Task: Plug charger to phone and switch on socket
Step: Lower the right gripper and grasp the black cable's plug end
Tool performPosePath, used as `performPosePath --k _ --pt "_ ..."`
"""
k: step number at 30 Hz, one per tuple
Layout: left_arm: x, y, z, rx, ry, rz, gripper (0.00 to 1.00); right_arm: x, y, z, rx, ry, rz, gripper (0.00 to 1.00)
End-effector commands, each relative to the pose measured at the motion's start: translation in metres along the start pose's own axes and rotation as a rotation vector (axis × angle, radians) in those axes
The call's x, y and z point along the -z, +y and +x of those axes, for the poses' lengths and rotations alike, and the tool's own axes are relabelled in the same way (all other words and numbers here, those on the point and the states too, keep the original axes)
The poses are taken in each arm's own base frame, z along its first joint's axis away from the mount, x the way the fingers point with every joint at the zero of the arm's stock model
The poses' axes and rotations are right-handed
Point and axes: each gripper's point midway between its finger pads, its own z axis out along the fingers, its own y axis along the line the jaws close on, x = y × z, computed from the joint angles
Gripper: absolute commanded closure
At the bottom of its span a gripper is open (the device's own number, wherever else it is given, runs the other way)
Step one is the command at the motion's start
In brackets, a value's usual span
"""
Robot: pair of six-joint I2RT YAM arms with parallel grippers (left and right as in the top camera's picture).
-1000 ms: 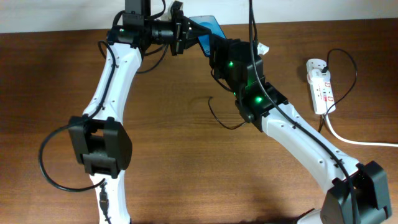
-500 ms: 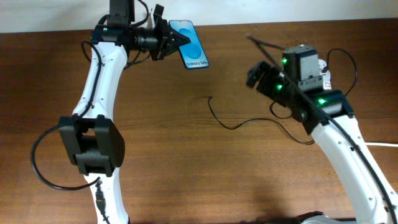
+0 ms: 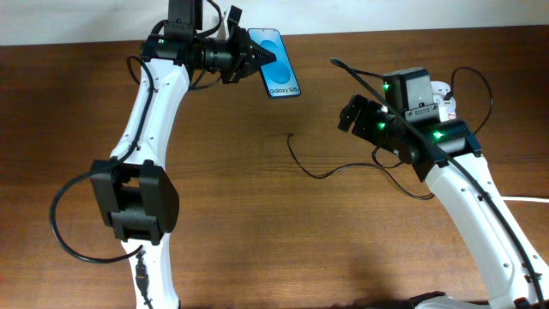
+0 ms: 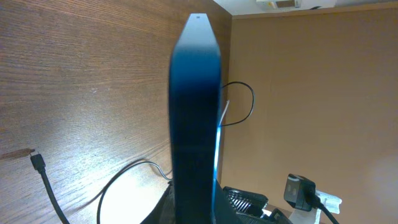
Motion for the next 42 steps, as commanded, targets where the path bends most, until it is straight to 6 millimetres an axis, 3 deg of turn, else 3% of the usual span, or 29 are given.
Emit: performPosePath --k 1,13,15,18,22,26,29,31,38,42 --pt "0.006 -0.008 -0.001 -0.016 -0.007 0.020 1.00 0.000 -0.002 -0.001 -0.001 -0.001 0.002 0.02" --pt "0.009 -0.009 -0.005 -0.010 -0.017 0.028 1.00 0.000 -0.001 -0.002 -0.001 -0.005 -0.001 0.02" --pt "0.010 -0.011 -0.006 -0.019 -0.017 0.037 1.00 0.000 0.007 0.000 0.000 0.012 -0.044 0.00" --pt "0.030 -0.040 -0.016 -0.112 0.001 0.203 1.00 -0.009 0.029 0.002 0.006 0.052 -0.157 0.11" --pt "0.084 -0.026 -0.041 -0.076 -0.051 0.258 1.00 -0.047 0.055 0.013 -0.048 0.174 -0.293 0.24" --pt "0.109 -0.016 -0.049 -0.054 -0.078 0.269 1.00 -0.098 0.079 0.032 -0.116 0.381 -0.402 0.36" --pt "0.111 -0.014 -0.051 -0.053 -0.084 0.268 1.00 -0.129 0.083 0.043 -0.145 0.493 -0.409 0.42" --pt "0.110 -0.015 -0.050 -0.054 -0.082 0.268 1.00 -0.152 0.075 0.059 -0.180 0.559 -0.381 0.47" --pt "0.110 -0.015 -0.050 -0.053 -0.081 0.268 1.00 -0.189 0.056 0.081 -0.251 0.626 -0.314 0.58" --pt "0.106 -0.016 -0.048 -0.049 -0.071 0.268 1.00 -0.199 0.062 0.089 -0.273 0.638 -0.318 0.59"
